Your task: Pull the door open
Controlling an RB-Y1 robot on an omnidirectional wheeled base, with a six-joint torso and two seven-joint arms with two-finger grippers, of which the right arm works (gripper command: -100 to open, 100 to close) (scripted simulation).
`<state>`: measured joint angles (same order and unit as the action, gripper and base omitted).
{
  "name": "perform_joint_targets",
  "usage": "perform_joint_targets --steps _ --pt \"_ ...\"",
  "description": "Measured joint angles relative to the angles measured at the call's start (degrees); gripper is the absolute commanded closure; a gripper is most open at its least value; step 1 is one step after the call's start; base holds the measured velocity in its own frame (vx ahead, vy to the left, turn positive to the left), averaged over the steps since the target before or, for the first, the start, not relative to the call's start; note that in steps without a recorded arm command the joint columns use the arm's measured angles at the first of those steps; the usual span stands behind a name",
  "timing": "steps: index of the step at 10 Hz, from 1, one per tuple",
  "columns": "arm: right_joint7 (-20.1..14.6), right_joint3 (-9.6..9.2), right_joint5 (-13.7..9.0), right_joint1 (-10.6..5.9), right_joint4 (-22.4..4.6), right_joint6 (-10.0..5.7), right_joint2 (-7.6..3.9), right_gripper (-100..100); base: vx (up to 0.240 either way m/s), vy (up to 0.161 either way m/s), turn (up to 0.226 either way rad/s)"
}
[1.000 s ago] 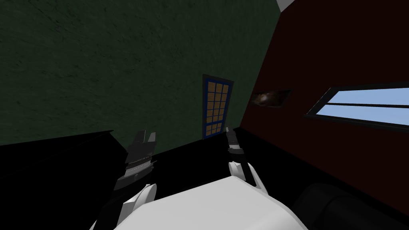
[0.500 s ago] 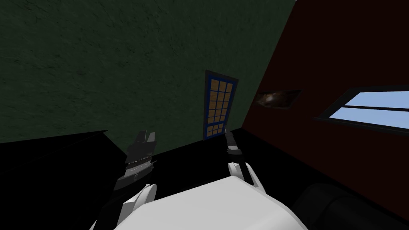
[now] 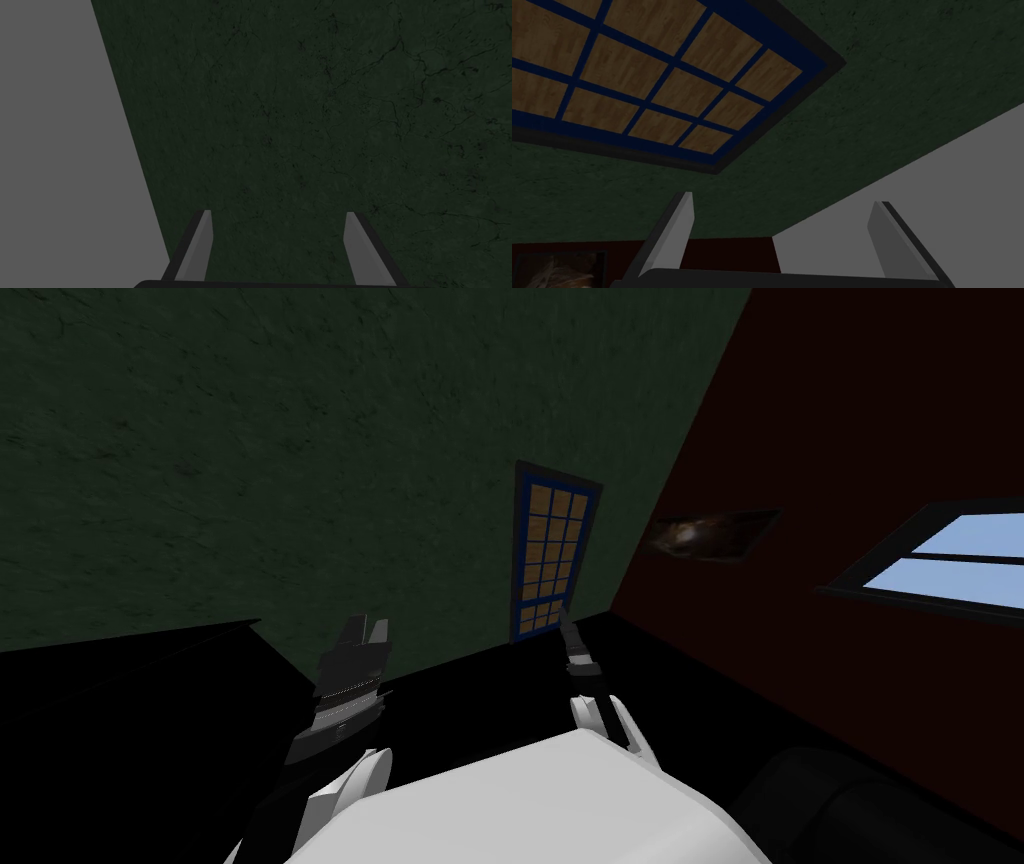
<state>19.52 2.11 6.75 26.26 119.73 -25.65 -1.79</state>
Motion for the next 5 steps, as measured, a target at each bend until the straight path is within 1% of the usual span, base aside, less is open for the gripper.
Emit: perform_joint_targets --steps 2,3,5 --pt "1.82 -0.07 0.19 -0.47 -2.17 -0.86 -0.27 -100 0.11 -0.018 0.034" --pt "2.96 0.07 0.19 -0.7 -3.43 -1.21 -0.77 -100 0.127 -0.032 0.045" --pt "5.15 0.17 0.29 -1.15 -5.98 -2.21 -1.28 -100 0.119 -0.022 0.035"
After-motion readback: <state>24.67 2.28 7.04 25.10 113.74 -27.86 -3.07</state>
